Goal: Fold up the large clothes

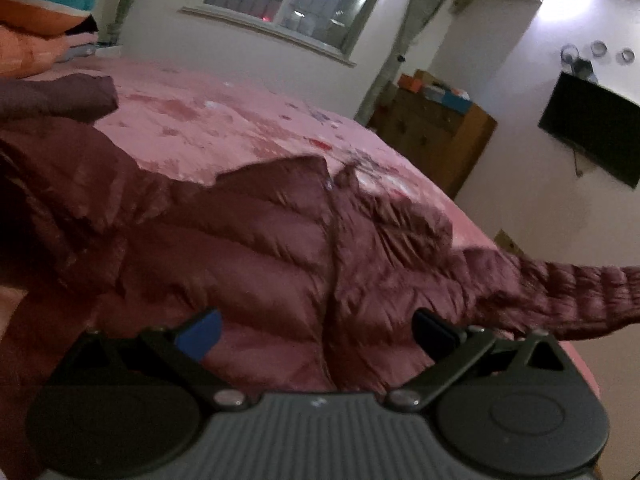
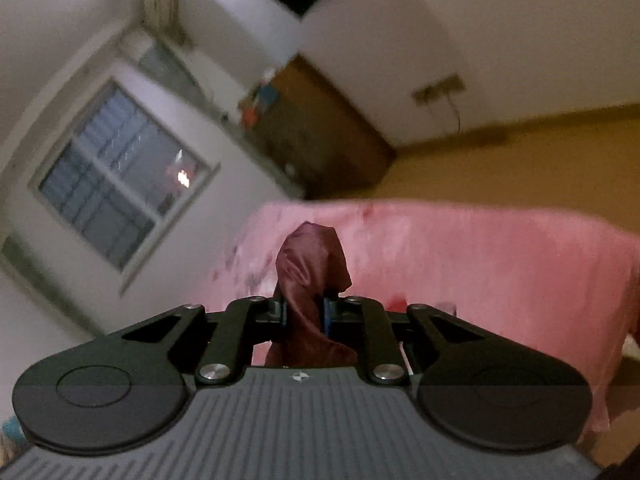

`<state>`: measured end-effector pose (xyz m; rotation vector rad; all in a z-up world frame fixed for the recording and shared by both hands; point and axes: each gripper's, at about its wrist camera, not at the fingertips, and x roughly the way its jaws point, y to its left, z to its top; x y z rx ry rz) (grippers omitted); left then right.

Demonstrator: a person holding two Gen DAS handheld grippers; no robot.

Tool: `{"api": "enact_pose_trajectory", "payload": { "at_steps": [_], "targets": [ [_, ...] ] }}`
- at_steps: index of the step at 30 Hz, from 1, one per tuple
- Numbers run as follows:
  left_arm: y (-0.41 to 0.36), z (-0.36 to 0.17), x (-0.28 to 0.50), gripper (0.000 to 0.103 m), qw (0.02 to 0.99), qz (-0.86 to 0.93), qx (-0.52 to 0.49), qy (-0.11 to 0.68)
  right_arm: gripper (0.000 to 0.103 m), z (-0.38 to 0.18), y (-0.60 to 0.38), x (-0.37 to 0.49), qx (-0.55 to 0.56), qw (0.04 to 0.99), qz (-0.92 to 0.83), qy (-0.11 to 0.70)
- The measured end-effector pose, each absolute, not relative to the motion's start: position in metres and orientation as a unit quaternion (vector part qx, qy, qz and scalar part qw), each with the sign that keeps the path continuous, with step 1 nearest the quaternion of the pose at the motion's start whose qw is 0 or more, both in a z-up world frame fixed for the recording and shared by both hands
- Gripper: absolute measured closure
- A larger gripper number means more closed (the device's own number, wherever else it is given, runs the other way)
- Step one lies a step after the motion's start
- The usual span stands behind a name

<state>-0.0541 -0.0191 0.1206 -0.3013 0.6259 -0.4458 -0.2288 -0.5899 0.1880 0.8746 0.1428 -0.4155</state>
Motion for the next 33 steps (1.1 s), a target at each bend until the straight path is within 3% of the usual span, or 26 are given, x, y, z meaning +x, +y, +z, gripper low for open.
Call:
{"api": "enact_pose_trajectory", "payload": {
  "at_steps": [8,18,24,33],
  "targets": [
    [0.004,0.124,-0.033,0.002,0.921,-0.204,-0.170,0.286,0.084,0.273,-0.582,-0.214,0.393,0.902,-0.175,0.041],
    [0.037,0.123,-0.016,0.002,0.924,-0.191,-0.195,0.266,0.084,0.344,-0.469,-0.088,0.311,0.946,0.047,0.083],
    [0.061,0.119,-0.009,0.002,0.918,-0.180,-0.230,0.267,0.084,0.320,-0.369,0.002,0.283,0.930,0.165,0.166],
    [0.093,0.120,-0.002,0.001,0.911,-0.167,-0.283,0.250,0.084,0.214,-0.292,0.083,0.307,0.874,0.248,0.284]
  ]
}}
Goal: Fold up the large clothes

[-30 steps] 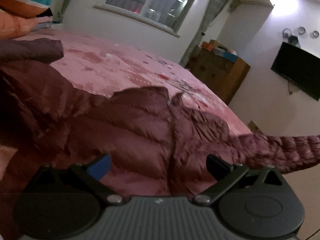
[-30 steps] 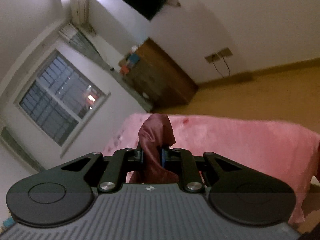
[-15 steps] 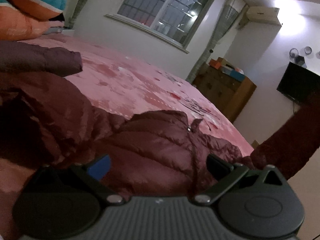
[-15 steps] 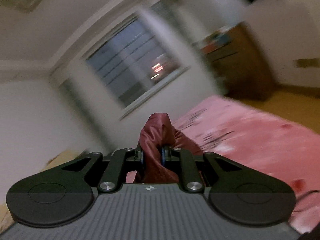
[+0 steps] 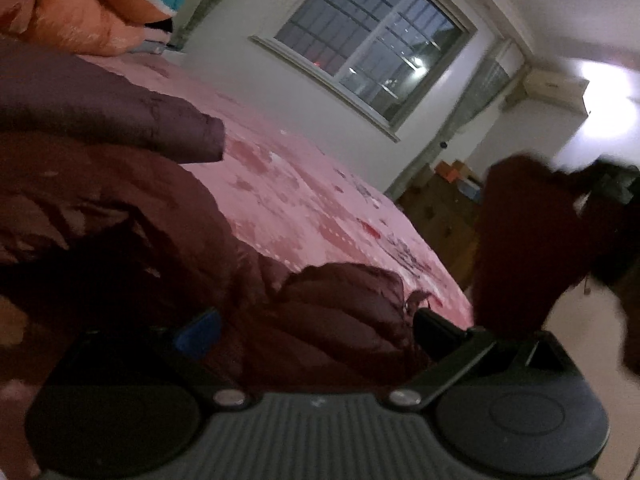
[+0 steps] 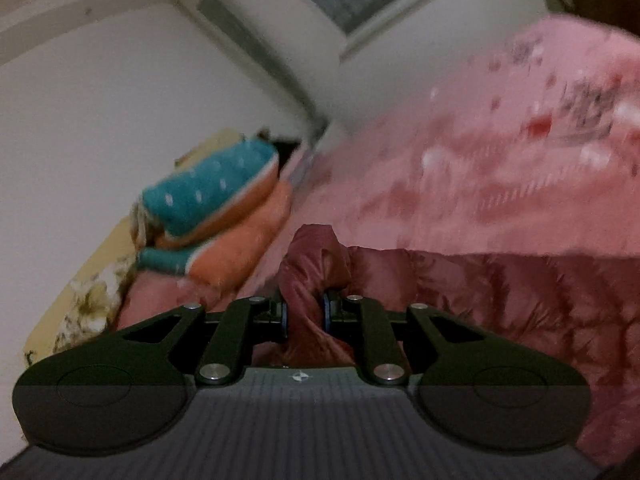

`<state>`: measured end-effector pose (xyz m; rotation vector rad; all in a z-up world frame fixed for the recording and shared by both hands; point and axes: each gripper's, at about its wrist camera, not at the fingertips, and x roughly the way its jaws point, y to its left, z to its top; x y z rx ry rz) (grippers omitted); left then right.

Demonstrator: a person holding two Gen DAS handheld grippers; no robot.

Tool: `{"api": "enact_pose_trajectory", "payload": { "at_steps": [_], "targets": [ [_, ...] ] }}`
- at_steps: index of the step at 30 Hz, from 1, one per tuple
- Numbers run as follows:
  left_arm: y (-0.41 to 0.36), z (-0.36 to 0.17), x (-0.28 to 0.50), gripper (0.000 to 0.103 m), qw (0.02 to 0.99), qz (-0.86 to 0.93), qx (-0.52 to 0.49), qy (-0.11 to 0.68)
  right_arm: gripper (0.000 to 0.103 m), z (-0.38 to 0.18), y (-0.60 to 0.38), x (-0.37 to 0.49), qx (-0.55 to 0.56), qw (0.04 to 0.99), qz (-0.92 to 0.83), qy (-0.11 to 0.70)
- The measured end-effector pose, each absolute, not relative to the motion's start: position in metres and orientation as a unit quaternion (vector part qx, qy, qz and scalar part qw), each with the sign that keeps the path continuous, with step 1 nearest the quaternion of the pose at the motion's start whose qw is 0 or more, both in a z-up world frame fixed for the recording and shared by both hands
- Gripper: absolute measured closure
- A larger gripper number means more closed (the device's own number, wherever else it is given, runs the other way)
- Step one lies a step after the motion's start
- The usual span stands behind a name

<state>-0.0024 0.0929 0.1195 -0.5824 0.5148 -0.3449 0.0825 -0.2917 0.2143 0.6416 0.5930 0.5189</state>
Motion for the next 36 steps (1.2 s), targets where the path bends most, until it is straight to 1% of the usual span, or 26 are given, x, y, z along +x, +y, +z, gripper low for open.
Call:
{"api": "enact_pose_trajectory", "payload": {
  "at_steps": [6,7,11,13,15,16,17,18,20,25,27,28,30,33,36],
  "targets": [
    [0.103,0.115,0.003,0.001,0.905,-0.161,-0.301,0.253,0.082,0.153,-0.259,0.107,0.313,0.850,0.251,0.342],
    [0.104,0.114,0.005,0.001,0.904,-0.160,-0.303,0.254,0.082,0.143,-0.249,0.100,0.316,0.846,0.250,0.350],
    [0.107,0.110,0.007,0.001,0.900,-0.158,-0.313,0.258,0.078,0.133,-0.244,0.102,0.311,0.841,0.245,0.370],
    [0.106,0.109,0.009,0.001,0.900,-0.158,-0.313,0.260,0.074,0.129,-0.243,0.107,0.306,0.838,0.244,0.380],
    [0.105,0.108,0.009,0.001,0.900,-0.160,-0.310,0.263,0.063,0.140,-0.244,0.100,0.301,0.838,0.241,0.387],
    [0.105,0.108,0.009,0.001,0.900,-0.160,-0.309,0.264,0.060,0.134,-0.241,0.106,0.298,0.838,0.238,0.389],
    [0.104,0.108,0.010,0.001,0.900,-0.161,-0.308,0.264,0.050,0.133,-0.240,0.106,0.295,0.839,0.237,0.391],
    [0.103,0.107,0.010,0.001,0.900,-0.162,-0.307,0.264,0.037,0.129,-0.241,0.112,0.295,0.839,0.236,0.391],
    [0.103,0.108,0.010,0.001,0.901,-0.162,-0.305,0.263,0.033,0.129,-0.252,0.106,0.298,0.840,0.237,0.387],
    [0.102,0.111,0.008,0.001,0.905,-0.164,-0.299,0.253,0.032,0.133,-0.249,0.103,0.295,0.847,0.243,0.369],
    [0.101,0.113,0.006,0.001,0.908,-0.170,-0.294,0.247,0.020,0.149,-0.259,0.088,0.288,0.861,0.238,0.345],
    [0.099,0.114,0.005,0.001,0.910,-0.174,-0.288,0.242,0.017,0.156,-0.264,0.079,0.280,0.871,0.226,0.334],
    [0.092,0.117,0.003,0.001,0.914,-0.184,-0.273,0.235,0.007,0.169,-0.278,0.056,0.253,0.896,0.184,0.315],
    [0.078,0.119,-0.001,0.001,0.922,-0.202,-0.240,0.227,0.004,0.180,-0.308,0.012,0.220,0.926,0.120,0.282],
    [0.062,0.118,-0.005,0.001,0.927,-0.221,-0.204,0.224,0.003,0.179,-0.341,-0.031,0.196,0.948,0.031,0.251]
  ]
}}
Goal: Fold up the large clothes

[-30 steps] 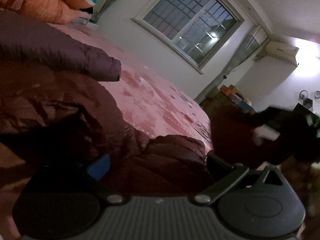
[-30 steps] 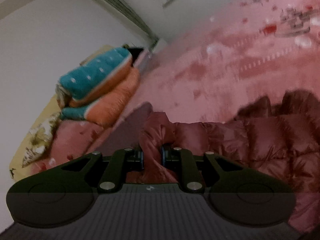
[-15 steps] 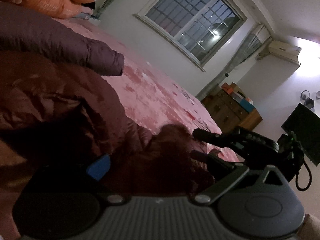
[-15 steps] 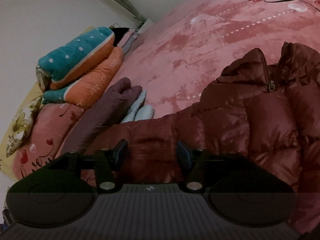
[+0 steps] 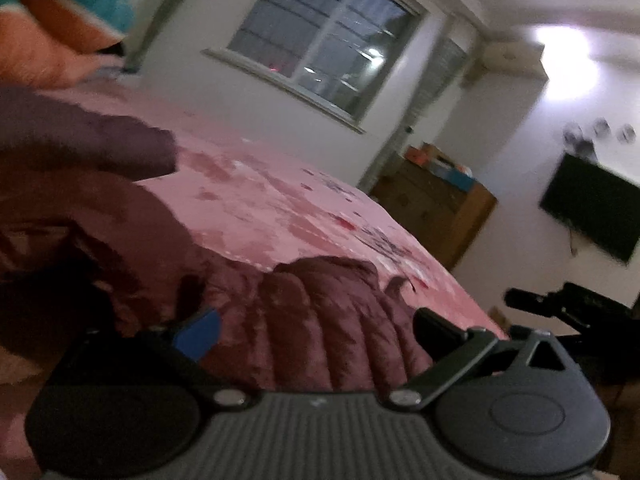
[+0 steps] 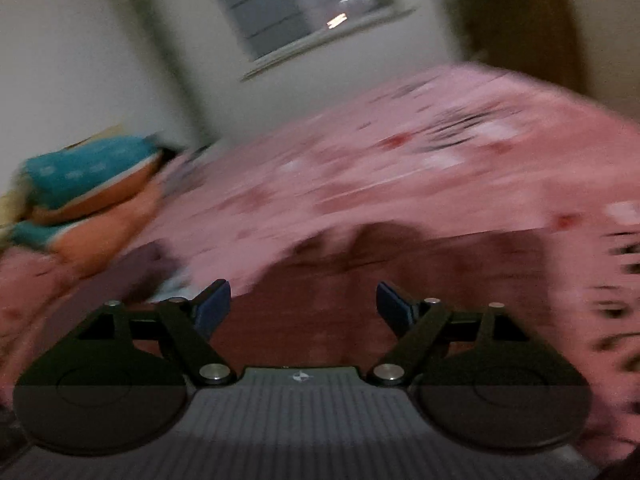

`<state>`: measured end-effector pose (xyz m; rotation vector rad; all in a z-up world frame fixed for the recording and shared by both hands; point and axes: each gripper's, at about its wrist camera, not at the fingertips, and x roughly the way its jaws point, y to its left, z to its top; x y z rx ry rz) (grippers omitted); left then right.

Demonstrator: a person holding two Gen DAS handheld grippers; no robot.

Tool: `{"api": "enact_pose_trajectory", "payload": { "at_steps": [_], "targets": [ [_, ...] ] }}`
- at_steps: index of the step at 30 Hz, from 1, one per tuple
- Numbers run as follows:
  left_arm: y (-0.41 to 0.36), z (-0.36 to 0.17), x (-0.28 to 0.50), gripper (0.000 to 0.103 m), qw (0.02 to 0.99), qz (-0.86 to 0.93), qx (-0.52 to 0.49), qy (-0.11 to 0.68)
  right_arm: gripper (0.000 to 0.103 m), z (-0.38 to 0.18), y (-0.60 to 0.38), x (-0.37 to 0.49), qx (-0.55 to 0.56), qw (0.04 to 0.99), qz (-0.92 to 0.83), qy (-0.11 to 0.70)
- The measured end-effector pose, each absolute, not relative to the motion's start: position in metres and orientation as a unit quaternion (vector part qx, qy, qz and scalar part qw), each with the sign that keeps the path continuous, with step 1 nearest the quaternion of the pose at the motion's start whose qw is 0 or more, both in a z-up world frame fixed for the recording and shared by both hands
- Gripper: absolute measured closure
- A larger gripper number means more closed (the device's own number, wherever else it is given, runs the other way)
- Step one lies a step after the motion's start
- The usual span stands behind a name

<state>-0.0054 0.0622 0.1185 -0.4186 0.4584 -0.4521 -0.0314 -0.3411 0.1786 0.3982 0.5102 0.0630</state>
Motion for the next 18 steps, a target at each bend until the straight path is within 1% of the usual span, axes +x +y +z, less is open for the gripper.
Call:
{"api": "enact_pose_trajectory", "payload": {
  "at_steps": [2,4,5,6,8,10,12,13,18],
  "targets": [
    [0.052,0.117,-0.007,0.001,0.927,-0.230,-0.188,0.228,0.003,0.170,-0.356,-0.053,0.182,0.957,-0.011,0.226],
    [0.040,0.116,-0.006,0.001,0.928,-0.235,-0.174,0.233,0.006,0.161,-0.368,-0.068,0.186,0.959,-0.036,0.208],
    [0.035,0.115,-0.008,0.001,0.928,-0.235,-0.167,0.235,0.012,0.157,-0.373,-0.070,0.197,0.958,-0.039,0.205],
    [0.031,0.115,-0.007,0.001,0.929,-0.234,-0.162,0.238,0.021,0.152,-0.377,-0.070,0.206,0.957,-0.039,0.201],
    [0.018,0.116,-0.005,0.001,0.930,-0.231,-0.146,0.244,0.027,0.145,-0.381,-0.065,0.203,0.958,-0.040,0.198],
    [0.008,0.119,-0.001,0.001,0.933,-0.229,-0.134,0.244,0.028,0.140,-0.380,-0.059,0.192,0.960,-0.038,0.198],
    [-0.003,0.122,0.008,0.002,0.935,-0.225,-0.118,0.248,0.033,0.133,-0.379,-0.050,0.189,0.960,-0.029,0.205],
    [-0.009,0.122,0.013,0.002,0.937,-0.219,-0.109,0.250,0.033,0.129,-0.378,-0.049,0.187,0.959,-0.026,0.211],
    [-0.033,0.110,0.039,0.003,0.938,-0.192,-0.068,0.279,0.037,0.103,-0.387,-0.025,0.183,0.944,-0.045,0.272]
  ]
}}
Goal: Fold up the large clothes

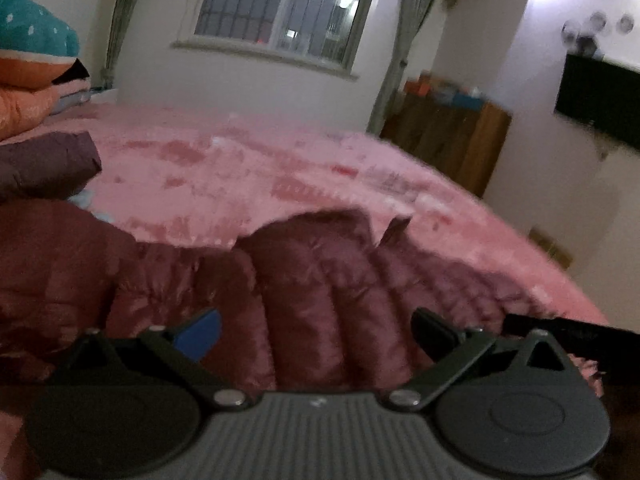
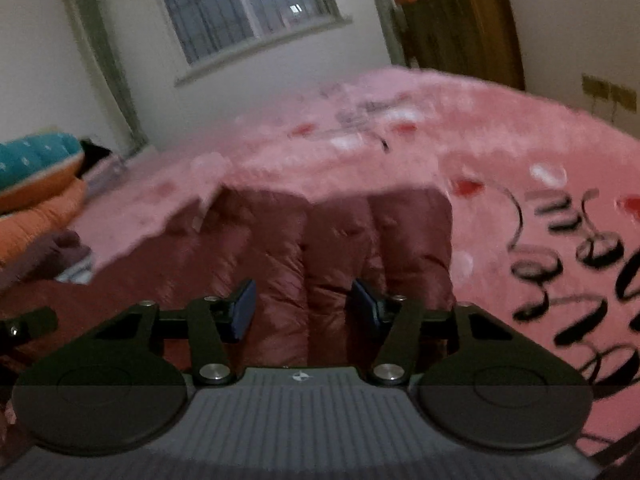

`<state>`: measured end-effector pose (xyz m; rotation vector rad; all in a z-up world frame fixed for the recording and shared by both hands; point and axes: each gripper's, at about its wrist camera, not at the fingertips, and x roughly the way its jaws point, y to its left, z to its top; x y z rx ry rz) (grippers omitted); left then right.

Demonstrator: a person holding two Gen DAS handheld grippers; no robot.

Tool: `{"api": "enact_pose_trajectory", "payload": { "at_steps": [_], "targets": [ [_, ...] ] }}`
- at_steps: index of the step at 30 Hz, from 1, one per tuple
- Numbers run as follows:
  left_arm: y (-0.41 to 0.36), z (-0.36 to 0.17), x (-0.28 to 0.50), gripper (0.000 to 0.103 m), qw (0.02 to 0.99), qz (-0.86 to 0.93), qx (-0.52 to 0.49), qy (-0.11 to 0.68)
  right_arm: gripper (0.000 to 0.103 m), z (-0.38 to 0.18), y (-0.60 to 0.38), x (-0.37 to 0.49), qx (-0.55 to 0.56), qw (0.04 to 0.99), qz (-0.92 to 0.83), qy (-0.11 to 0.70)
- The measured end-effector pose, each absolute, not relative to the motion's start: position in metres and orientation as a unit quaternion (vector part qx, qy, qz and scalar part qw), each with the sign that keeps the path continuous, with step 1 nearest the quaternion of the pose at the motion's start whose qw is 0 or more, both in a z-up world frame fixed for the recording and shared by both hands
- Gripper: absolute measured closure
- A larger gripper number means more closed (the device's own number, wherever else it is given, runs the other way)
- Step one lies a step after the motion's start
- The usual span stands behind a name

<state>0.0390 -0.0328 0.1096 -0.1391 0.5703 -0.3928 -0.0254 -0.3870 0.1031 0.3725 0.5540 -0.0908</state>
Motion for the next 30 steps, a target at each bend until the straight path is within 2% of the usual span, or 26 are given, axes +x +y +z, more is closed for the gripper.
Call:
{"api": "enact_pose_trajectory", "payload": {
  "at_steps": [8,20,23,25,27,28,30],
  "targets": [
    [-0.043,0.063,0.070,0.003,0.924,-0.164,-0.060,0.340,0.047,0.090,-0.384,-0.010,0.133,0.931,-0.073,0.332],
    [-0.055,0.043,0.074,0.000,0.930,-0.157,-0.039,0.329,0.045,0.080,-0.382,0.007,0.116,0.920,-0.093,0.362],
    [-0.054,0.048,0.071,0.001,0.930,-0.154,-0.041,0.331,0.040,0.079,-0.380,0.009,0.107,0.922,-0.091,0.362],
    [-0.052,0.057,0.067,0.003,0.929,-0.147,-0.046,0.336,0.031,0.080,-0.383,0.008,0.111,0.922,-0.082,0.361],
    [-0.046,0.068,0.054,0.005,0.930,-0.145,-0.062,0.331,0.007,0.080,-0.380,0.004,0.118,0.923,-0.066,0.359],
    [-0.042,0.075,0.044,0.005,0.932,-0.145,-0.072,0.326,0.002,0.079,-0.378,0.004,0.121,0.923,-0.055,0.360],
    [-0.032,0.089,0.024,0.005,0.935,-0.137,-0.089,0.316,0.000,0.083,-0.375,0.004,0.119,0.922,-0.050,0.364]
  ]
}}
